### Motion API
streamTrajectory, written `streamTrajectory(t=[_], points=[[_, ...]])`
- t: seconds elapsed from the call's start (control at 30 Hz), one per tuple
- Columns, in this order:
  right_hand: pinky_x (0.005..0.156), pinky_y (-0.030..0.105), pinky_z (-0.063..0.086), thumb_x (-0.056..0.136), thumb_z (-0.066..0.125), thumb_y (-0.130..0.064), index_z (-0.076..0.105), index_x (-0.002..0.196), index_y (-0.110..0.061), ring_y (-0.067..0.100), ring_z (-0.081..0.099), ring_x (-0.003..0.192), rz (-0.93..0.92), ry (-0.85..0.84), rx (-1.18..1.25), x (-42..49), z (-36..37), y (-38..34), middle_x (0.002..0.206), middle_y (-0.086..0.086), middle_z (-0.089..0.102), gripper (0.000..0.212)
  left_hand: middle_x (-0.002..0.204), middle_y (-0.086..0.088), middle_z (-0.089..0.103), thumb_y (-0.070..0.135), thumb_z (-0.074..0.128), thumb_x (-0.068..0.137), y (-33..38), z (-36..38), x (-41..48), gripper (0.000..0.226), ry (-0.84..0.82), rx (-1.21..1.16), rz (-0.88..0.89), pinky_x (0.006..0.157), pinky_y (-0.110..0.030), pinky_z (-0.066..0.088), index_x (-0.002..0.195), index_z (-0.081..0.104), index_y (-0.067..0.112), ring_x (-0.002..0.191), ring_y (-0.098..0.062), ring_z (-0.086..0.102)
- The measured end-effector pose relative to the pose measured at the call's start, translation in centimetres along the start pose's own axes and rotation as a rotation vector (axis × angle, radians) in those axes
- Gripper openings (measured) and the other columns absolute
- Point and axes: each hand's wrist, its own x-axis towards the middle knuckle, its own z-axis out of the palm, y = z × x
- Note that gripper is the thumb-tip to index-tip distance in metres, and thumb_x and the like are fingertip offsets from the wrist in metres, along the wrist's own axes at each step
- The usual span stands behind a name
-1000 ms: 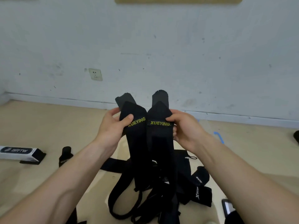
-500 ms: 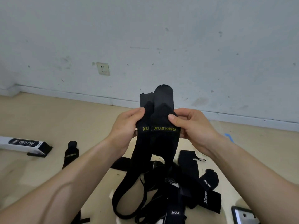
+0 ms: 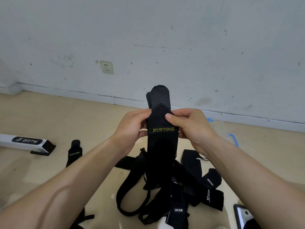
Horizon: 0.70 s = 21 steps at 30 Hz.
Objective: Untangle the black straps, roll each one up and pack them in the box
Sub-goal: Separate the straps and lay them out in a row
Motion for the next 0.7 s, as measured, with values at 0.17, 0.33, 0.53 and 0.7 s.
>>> streamTrajectory(t=[0.17,0.33,0.53,0.7], points=[[0.056,0.024,0.04,0.086,0.08,-0.02,0.077,0.095,-0.009,0.003,0.048,0.045,0.026,0.017,-0.073,-0.2,-0.1,-0.2,0.062,-0.007,0.068,0.015,0.092,-0.003,0.064,0.026,0.058,0.098,-0.4,-0.5,0.1,0.031,-0.004,0.083,0.002,0.081,-0.038,0.044,0.109,0.075,0.002,0.085,-0.018,0.053],[0.05,0.02,0.038,0.086,0.08,-0.019,0.074,0.086,-0.013,0.0,0.046,0.041,0.01,0.013,-0.1,-0.3,-0.3,-0.2,0.055,-0.011,0.064,0.009,0.081,-0.001,0.059,0.021,0.053,0.101,-0.4,-0.6,0.1,0.03,0.018,0.115,0.009,0.076,-0.039,0.039,0.1,0.073,-0.001,0.074,-0.015,0.049],[0.051,0.02,0.043,0.082,0.084,-0.031,0.073,0.089,-0.011,0.003,0.057,0.052,-0.056,0.078,-0.2,0.2,-0.3,0.3,0.067,-0.002,0.069,0.024,0.095,-0.002,0.077,0.037,0.072,0.091,-0.7,0.1,-0.1,0.027,-0.069,0.13,0.051,0.076,-0.03,0.052,0.105,0.078,0.014,0.087,-0.017,0.069],[0.054,0.015,0.035,0.076,0.085,-0.04,0.058,0.079,-0.019,0.003,0.044,0.056,-0.278,0.232,-0.379,0.3,0.2,1.1,0.068,-0.005,0.053,0.035,0.107,-0.011,0.079,0.015,0.062,0.102,-1.5,0.0,0.1,0.021,-0.068,0.159,0.107,0.089,-0.034,0.057,0.12,0.072,0.01,0.1,-0.023,0.076]])
